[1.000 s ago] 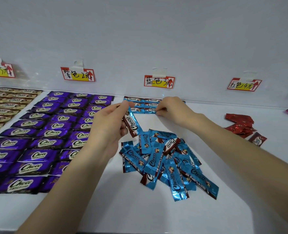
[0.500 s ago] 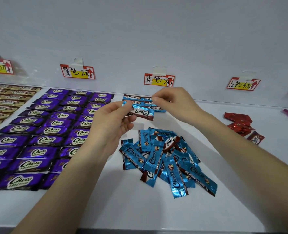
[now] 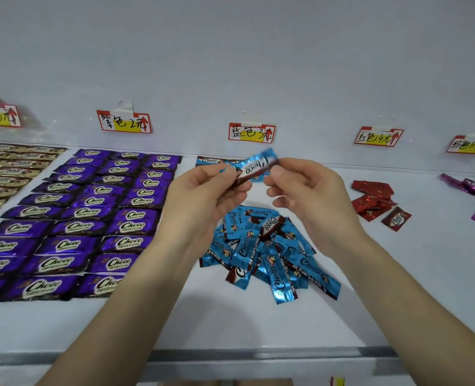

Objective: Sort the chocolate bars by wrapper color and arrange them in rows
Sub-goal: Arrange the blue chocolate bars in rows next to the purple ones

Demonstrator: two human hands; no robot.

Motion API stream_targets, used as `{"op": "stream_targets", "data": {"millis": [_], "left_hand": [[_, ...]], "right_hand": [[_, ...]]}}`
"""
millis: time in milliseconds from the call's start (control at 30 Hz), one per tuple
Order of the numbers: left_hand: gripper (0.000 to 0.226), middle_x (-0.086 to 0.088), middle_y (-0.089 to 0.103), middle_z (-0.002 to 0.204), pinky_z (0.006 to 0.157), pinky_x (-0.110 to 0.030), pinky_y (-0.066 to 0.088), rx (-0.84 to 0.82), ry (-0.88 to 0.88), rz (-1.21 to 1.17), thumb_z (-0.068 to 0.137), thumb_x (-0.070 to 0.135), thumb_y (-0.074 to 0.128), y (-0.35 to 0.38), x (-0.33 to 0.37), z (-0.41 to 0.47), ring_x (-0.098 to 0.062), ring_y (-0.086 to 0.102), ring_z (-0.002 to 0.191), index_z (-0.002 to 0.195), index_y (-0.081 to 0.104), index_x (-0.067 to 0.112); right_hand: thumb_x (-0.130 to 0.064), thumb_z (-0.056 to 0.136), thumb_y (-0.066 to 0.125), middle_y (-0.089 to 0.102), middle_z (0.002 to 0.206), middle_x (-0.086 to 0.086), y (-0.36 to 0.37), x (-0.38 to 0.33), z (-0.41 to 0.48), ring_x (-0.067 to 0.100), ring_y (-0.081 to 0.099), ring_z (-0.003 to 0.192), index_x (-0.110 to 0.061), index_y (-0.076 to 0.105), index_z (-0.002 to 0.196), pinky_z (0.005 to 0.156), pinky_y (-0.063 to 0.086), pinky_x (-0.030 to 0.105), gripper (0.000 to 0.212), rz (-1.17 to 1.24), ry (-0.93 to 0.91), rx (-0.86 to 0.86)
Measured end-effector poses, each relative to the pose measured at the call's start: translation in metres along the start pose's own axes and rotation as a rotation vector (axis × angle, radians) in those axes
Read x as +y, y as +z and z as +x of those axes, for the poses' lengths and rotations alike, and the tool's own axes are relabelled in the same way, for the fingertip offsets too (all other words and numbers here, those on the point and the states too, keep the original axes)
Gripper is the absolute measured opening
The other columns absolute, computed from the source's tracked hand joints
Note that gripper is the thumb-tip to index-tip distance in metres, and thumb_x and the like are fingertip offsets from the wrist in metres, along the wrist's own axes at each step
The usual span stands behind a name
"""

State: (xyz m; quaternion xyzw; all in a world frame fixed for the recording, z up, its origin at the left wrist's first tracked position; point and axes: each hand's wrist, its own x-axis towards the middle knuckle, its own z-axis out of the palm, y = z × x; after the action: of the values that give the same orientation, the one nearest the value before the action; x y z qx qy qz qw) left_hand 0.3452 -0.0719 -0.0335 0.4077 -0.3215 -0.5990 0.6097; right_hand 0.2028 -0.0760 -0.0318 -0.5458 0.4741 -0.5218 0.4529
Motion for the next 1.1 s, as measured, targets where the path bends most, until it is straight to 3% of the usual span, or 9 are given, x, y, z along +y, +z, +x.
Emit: {"op": "stream_targets", "data": {"millis": [100,233,400,467,600,667,833,967,1100], "left_hand": [[0.005,-0.005,0.072,0.069,0.061,-0.02,0.057,-0.029,-0.002,-0.01,0.089,0.0,0.056,0.006,-0.005,-0.01,-0.011,0.069,0.064,0.086,0.059,0.002],[0.007,0.001,0.07,0.072,0.064,-0.018,0.056,-0.081,0.051,0.278,0.083,0.004,0.064,0.002,-0.006,-0.013,-0.01,0.066,0.071,0.08,0.063,0.01],[0.015,0.001,0.067,0.072,0.057,-0.017,0.052,-0.121,0.029,0.28,0.078,0.026,0.067,-0.001,0.004,-0.013,-0.007,0.062,0.067,0.083,0.066,0.012],[0.008,0.003,0.068,0.064,0.055,-0.016,0.052,-0.045,0.041,0.283,0.084,0.019,0.064,0.0,0.006,-0.008,-0.004,0.062,0.058,0.079,0.065,0.012],[0.012,0.004,0.068,0.059,0.054,-0.015,0.053,0.074,0.057,0.271,0.087,0.012,0.063,0.004,-0.002,0.001,-0.002,0.061,0.053,0.076,0.065,0.012],[0.013,-0.001,0.069,0.063,0.055,-0.015,0.054,0.092,0.061,0.238,0.088,0.011,0.062,0.007,-0.006,0.003,-0.006,0.062,0.056,0.075,0.064,0.011],[0.013,-0.01,0.068,0.072,0.057,-0.016,0.055,0.087,0.022,0.217,0.088,0.008,0.061,0.012,-0.015,0.009,-0.014,0.064,0.062,0.075,0.064,0.009],[0.011,-0.007,0.069,0.07,0.062,-0.019,0.057,0.076,-0.028,0.218,0.089,0.007,0.06,0.013,-0.023,0.012,-0.008,0.067,0.057,0.078,0.063,0.009],[0.008,-0.01,0.069,0.076,0.057,-0.016,0.056,0.091,-0.052,0.247,0.088,0.006,0.06,0.013,-0.027,0.017,-0.01,0.069,0.058,0.081,0.063,0.008]], "right_hand": [[-0.018,0.087,0.06,0.071,0.087,0.0,0.003,0.003,-0.004,0.009,0.065,0.078,-0.018,0.066,0.09,0.063,0.047,0.024,0.007,0.076,0.049,-0.021],[-0.017,0.091,0.055,0.069,0.082,0.0,0.002,-0.001,0.002,0.008,0.06,0.071,-0.017,0.064,0.086,0.061,0.043,0.023,0.011,0.078,0.067,-0.022],[-0.014,0.09,0.055,0.064,0.07,-0.011,-0.005,-0.01,0.006,-0.004,0.056,0.061,-0.021,0.062,0.083,0.058,0.044,0.013,0.013,-0.281,-0.11,-0.24],[-0.015,0.089,0.057,0.064,0.076,-0.012,-0.008,-0.012,0.007,-0.004,0.059,0.069,-0.025,0.061,0.082,0.063,0.046,0.011,0.012,-0.42,-0.196,-0.301],[-0.03,0.081,0.066,0.06,0.084,-0.018,-0.011,-0.006,0.006,-0.003,0.053,0.082,-0.031,0.065,0.086,0.067,0.039,0.007,0.005,-0.637,-0.392,-0.15],[-0.03,0.079,0.07,0.059,0.086,-0.016,-0.014,0.001,0.006,-0.002,0.05,0.085,-0.023,0.069,0.095,0.068,0.036,0.006,0.018,-0.735,-0.474,-0.141],[-0.025,0.076,0.067,0.067,0.094,0.005,-0.025,0.012,0.013,0.012,0.058,0.087,-0.009,0.071,0.1,0.075,0.047,0.028,0.03,-0.842,-0.621,-0.197],[-0.019,0.078,0.06,0.067,0.089,0.009,-0.031,0.022,0.021,0.015,0.056,0.079,-0.002,0.069,0.102,0.07,0.048,0.031,0.031,-0.925,-0.663,-0.226],[-0.018,0.077,0.064,0.066,0.087,0.01,-0.04,0.034,0.035,0.021,0.062,0.079,0.0,0.067,0.099,0.069,0.052,0.03,0.029,-1.032,-0.779,-0.318]]}}
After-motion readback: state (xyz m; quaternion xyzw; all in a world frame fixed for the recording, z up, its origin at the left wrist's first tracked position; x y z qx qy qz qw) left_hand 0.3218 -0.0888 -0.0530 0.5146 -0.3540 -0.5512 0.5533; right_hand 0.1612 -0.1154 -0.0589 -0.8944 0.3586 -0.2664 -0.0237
